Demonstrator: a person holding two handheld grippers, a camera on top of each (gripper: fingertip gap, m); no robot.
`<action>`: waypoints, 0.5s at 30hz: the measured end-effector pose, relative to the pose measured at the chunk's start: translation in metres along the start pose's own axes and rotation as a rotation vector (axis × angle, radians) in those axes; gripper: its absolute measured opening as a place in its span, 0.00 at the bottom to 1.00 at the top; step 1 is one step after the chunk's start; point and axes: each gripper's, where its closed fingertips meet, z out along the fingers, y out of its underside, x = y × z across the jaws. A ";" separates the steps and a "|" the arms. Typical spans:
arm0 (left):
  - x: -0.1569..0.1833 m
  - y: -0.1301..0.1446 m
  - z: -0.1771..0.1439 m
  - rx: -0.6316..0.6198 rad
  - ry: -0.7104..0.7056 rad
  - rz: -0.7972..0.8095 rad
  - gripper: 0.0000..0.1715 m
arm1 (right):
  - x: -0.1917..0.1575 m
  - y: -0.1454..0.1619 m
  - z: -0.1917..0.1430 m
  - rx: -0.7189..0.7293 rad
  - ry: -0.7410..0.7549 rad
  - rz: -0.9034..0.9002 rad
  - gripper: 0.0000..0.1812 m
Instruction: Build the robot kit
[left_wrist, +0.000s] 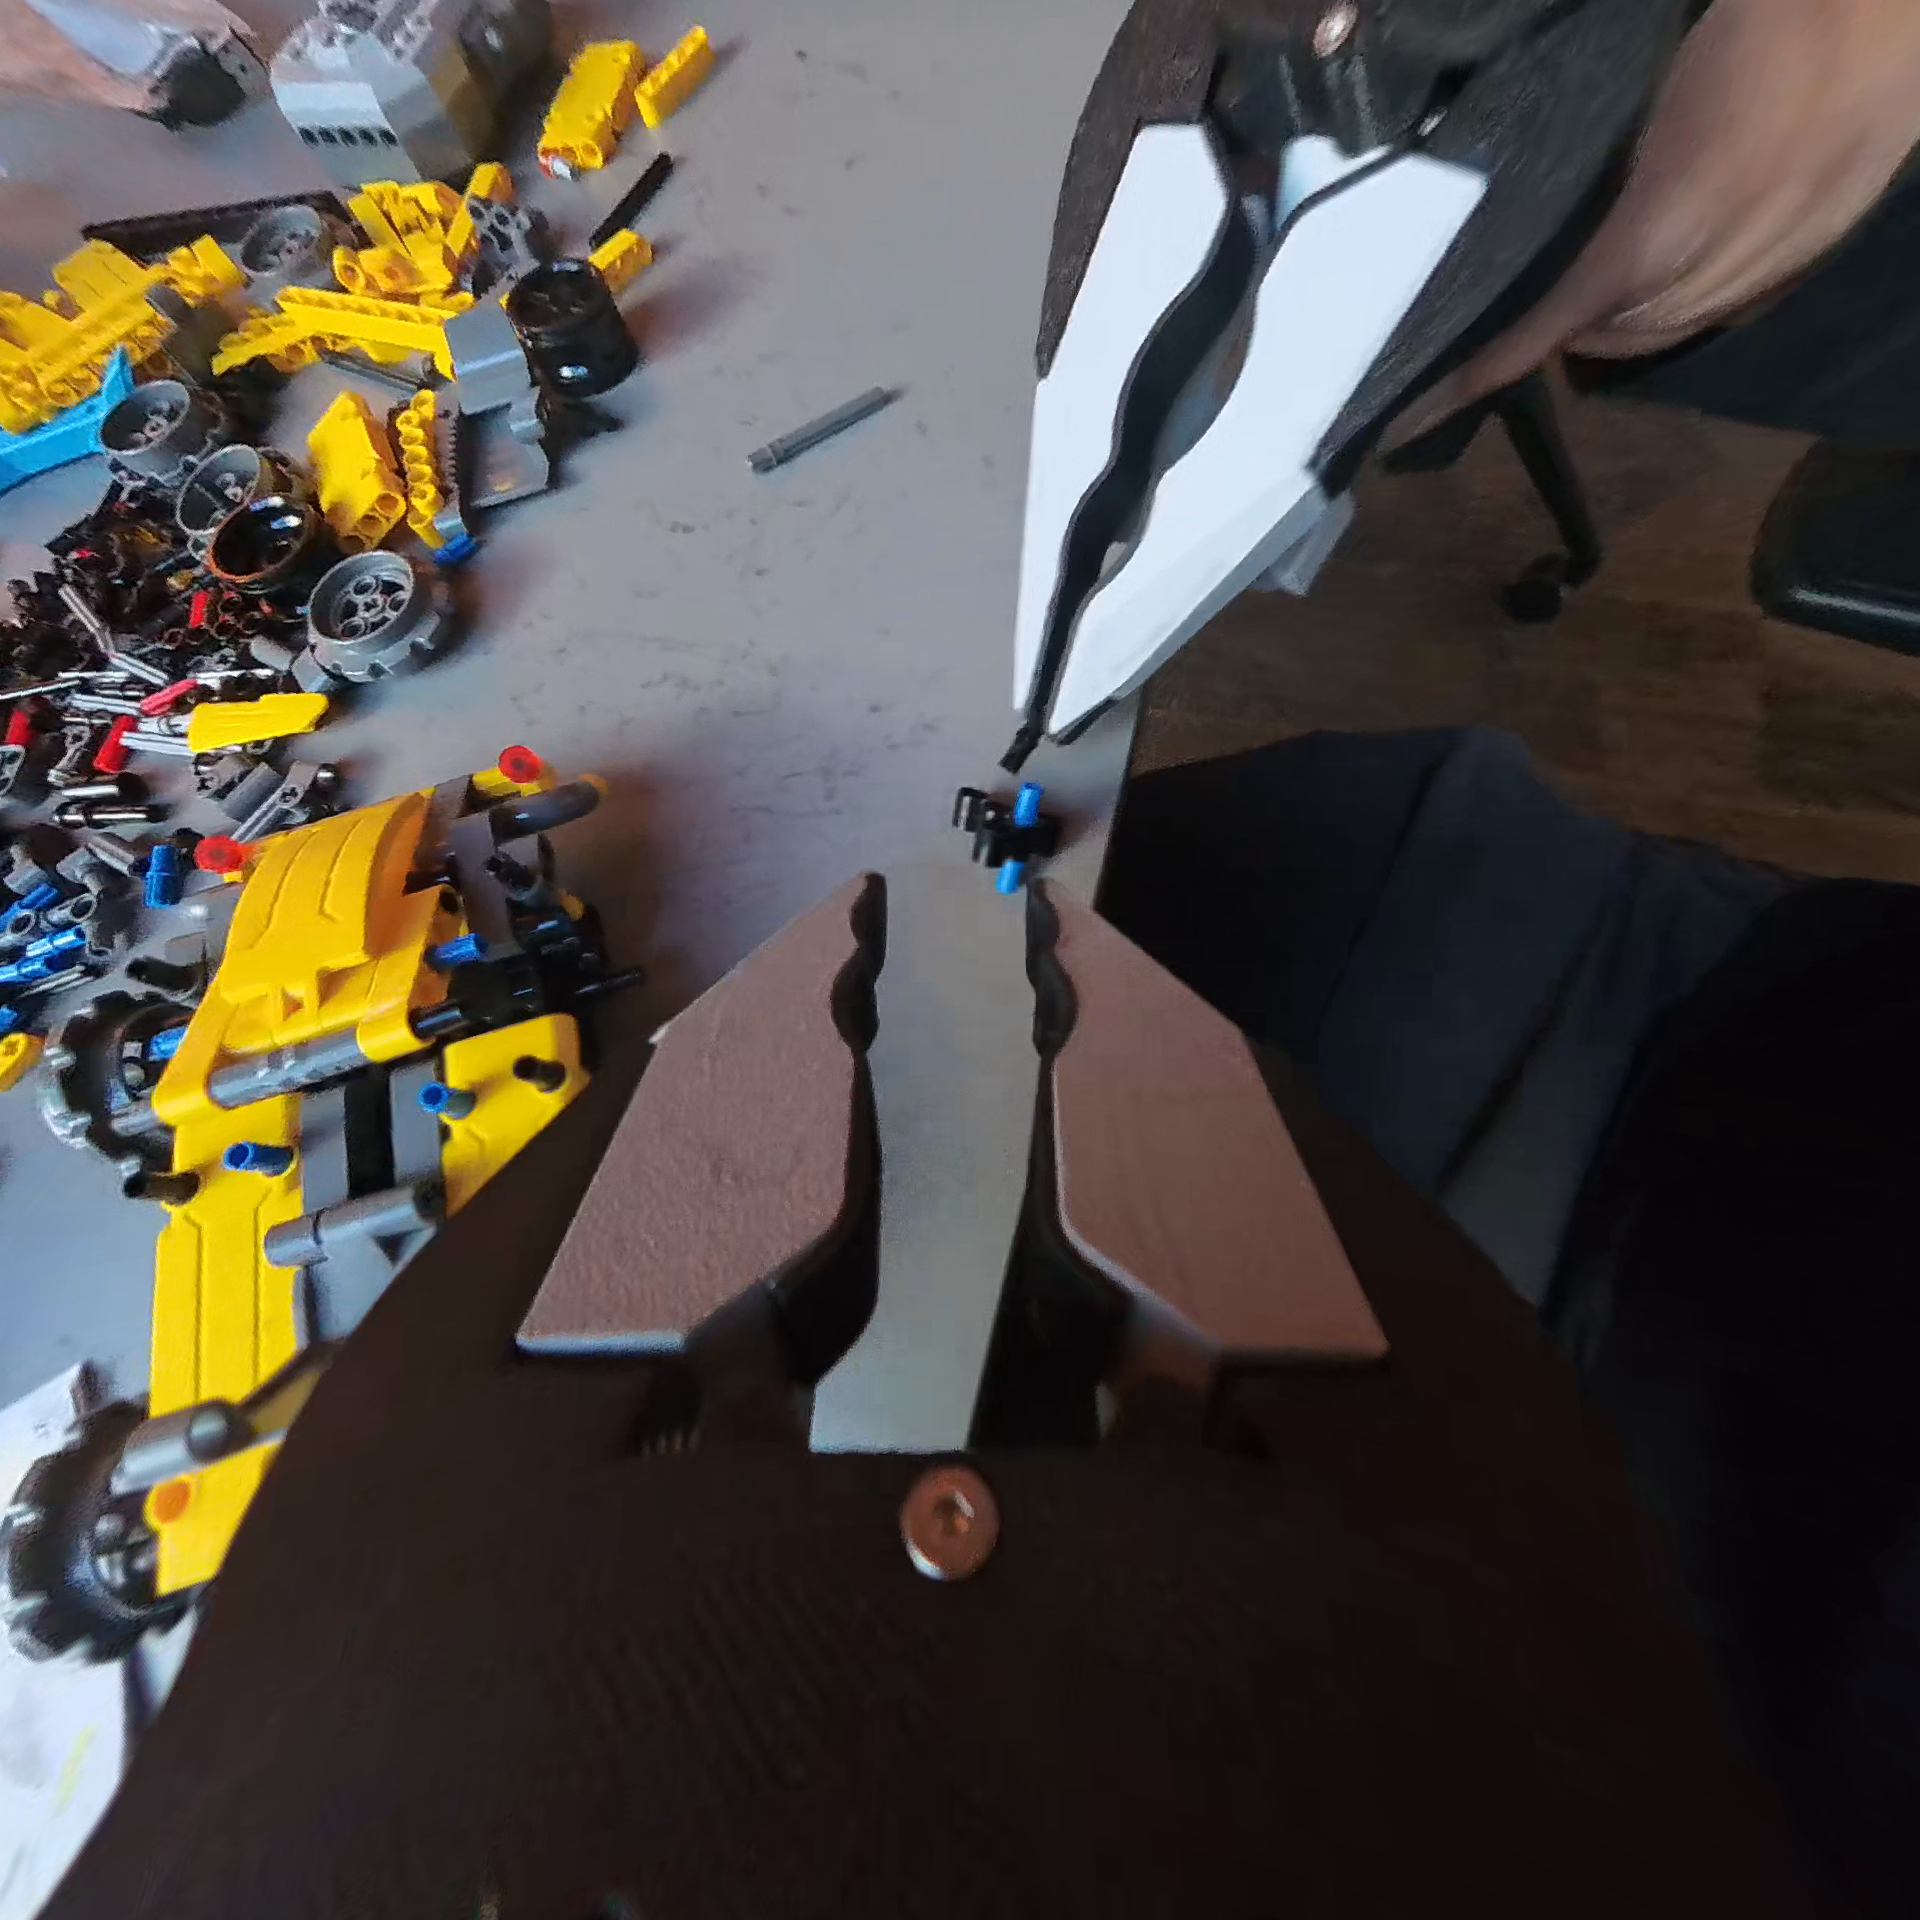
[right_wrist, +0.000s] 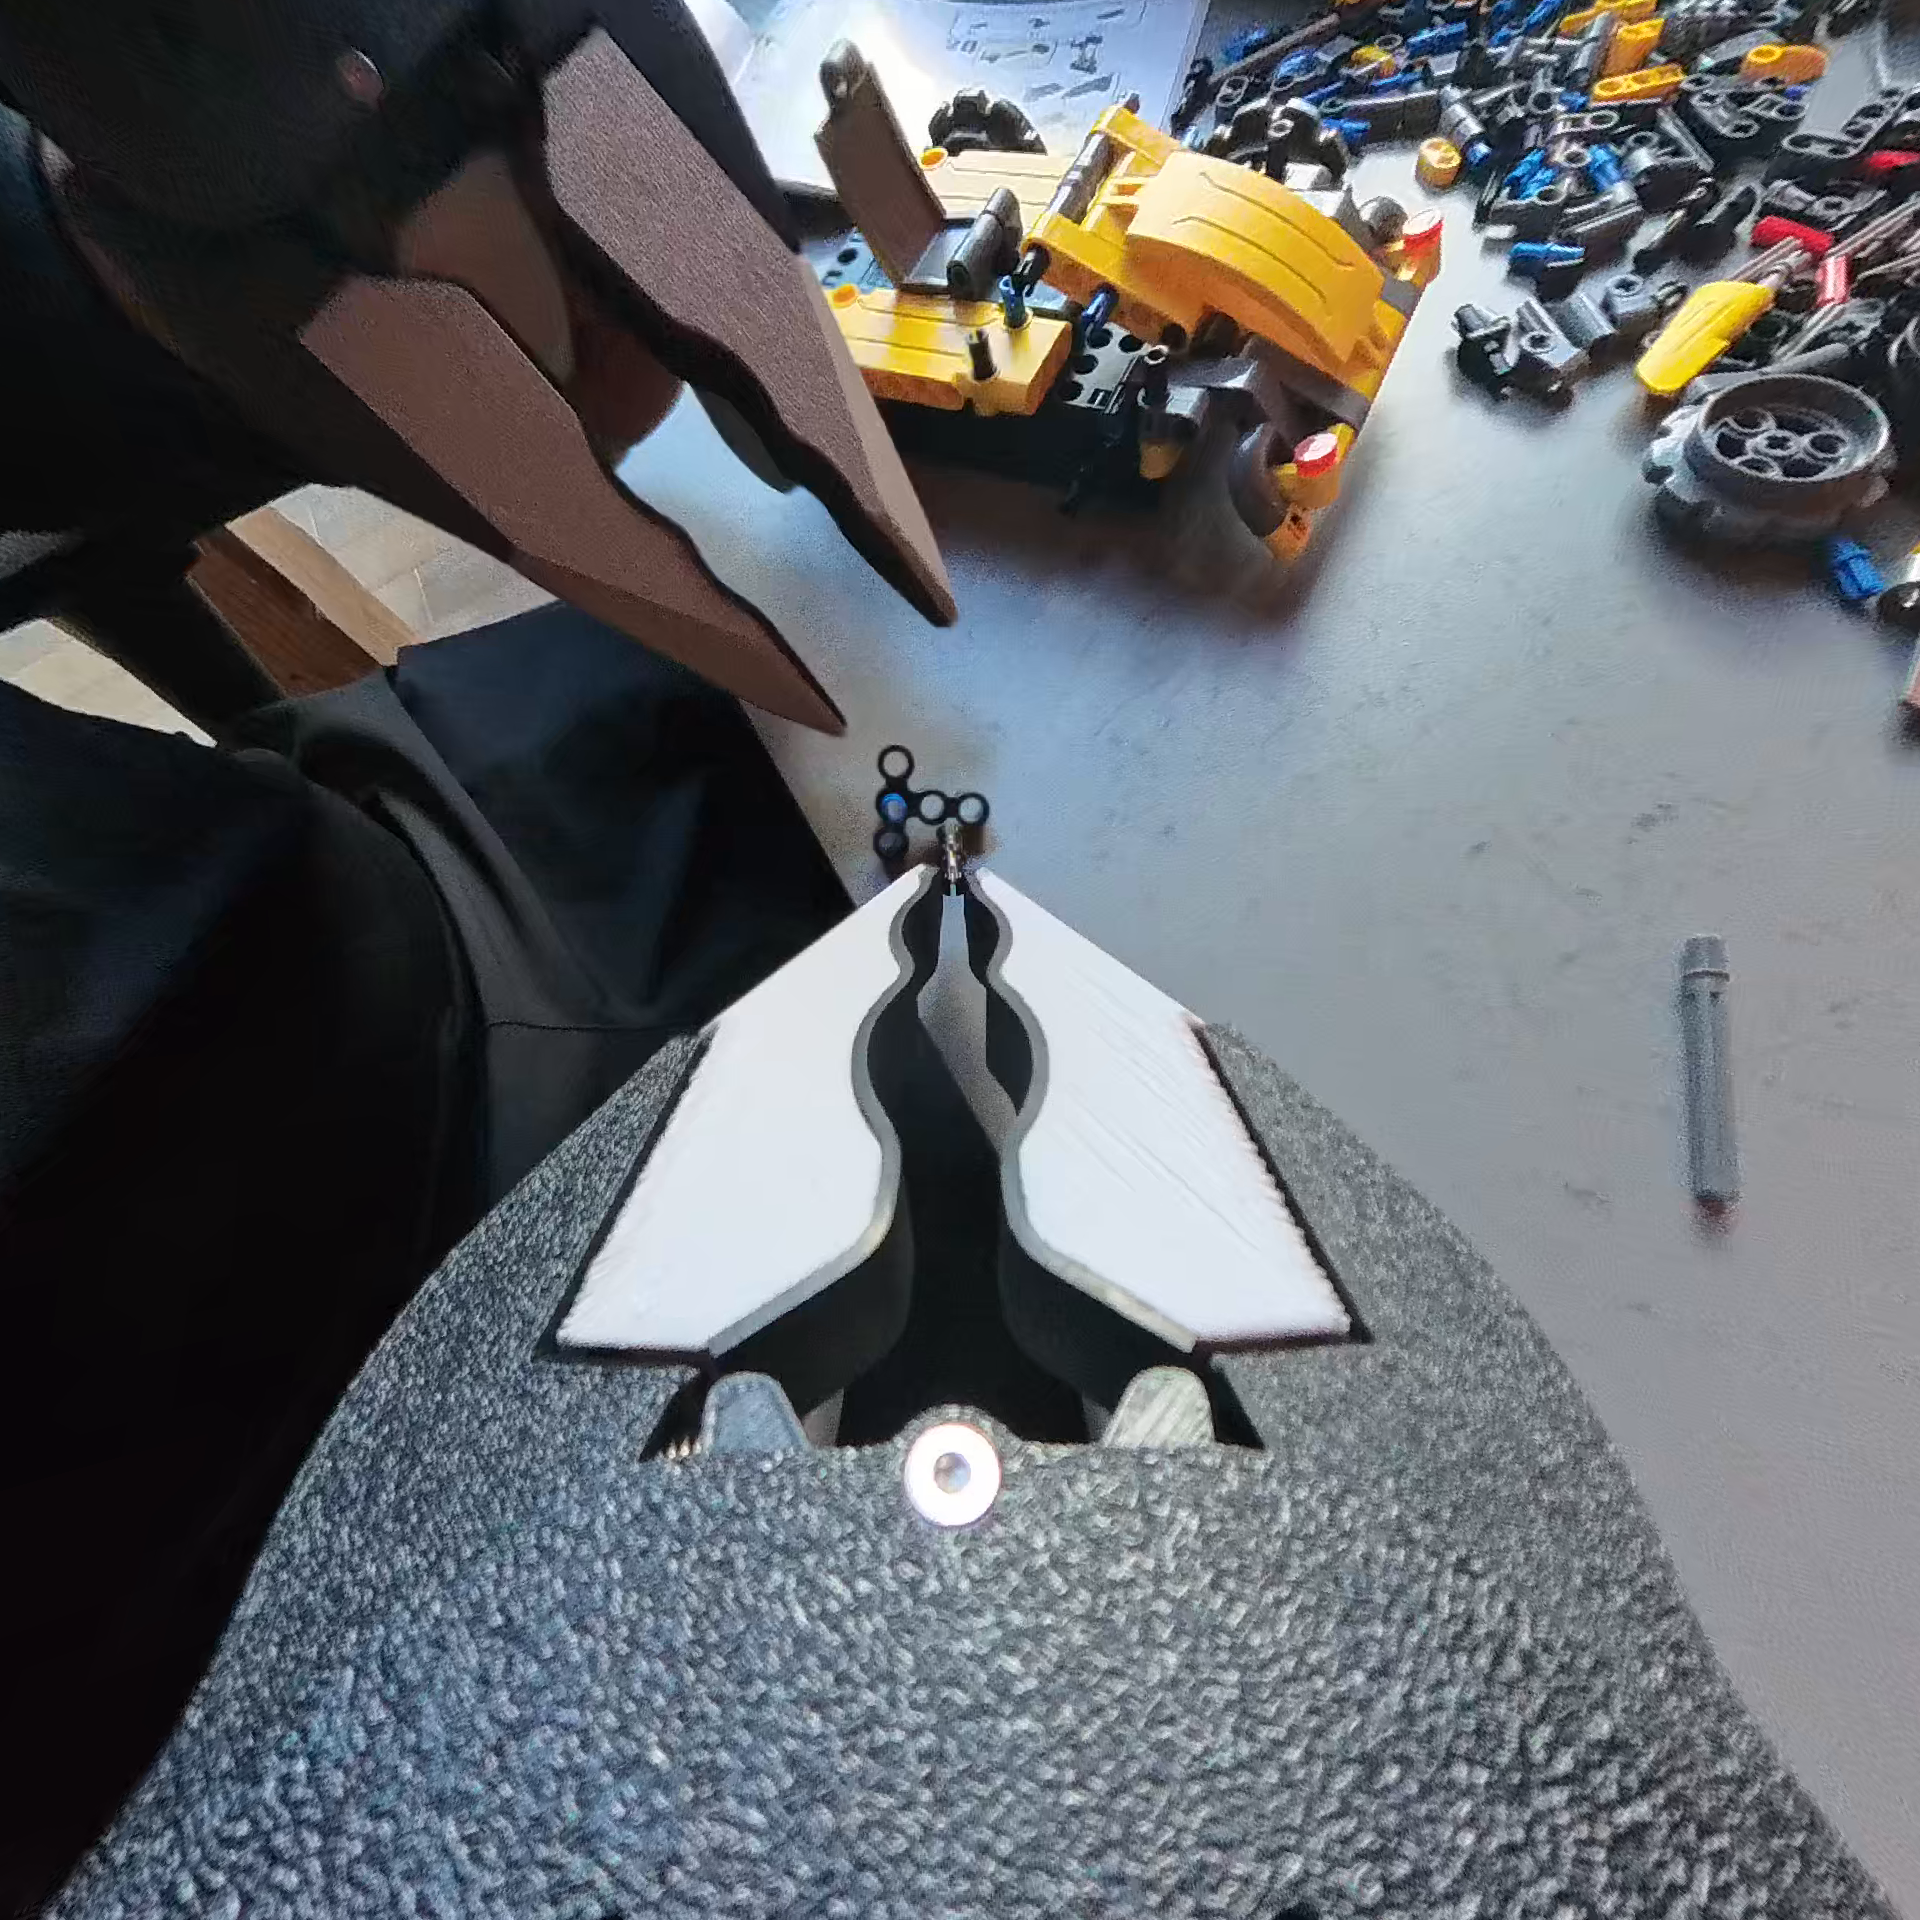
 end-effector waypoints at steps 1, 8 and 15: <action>0.004 -0.002 -0.001 0.008 0.004 0.005 0.13 | 0.001 0.001 0.000 -0.005 0.011 -0.004 0.02; 0.002 -0.005 0.015 -0.004 -0.043 0.081 0.06 | -0.004 0.003 0.002 -0.028 0.005 -0.020 0.02; -0.006 -0.003 0.018 -0.014 -0.040 0.094 0.07 | -0.005 0.005 0.001 -0.021 0.002 -0.014 0.02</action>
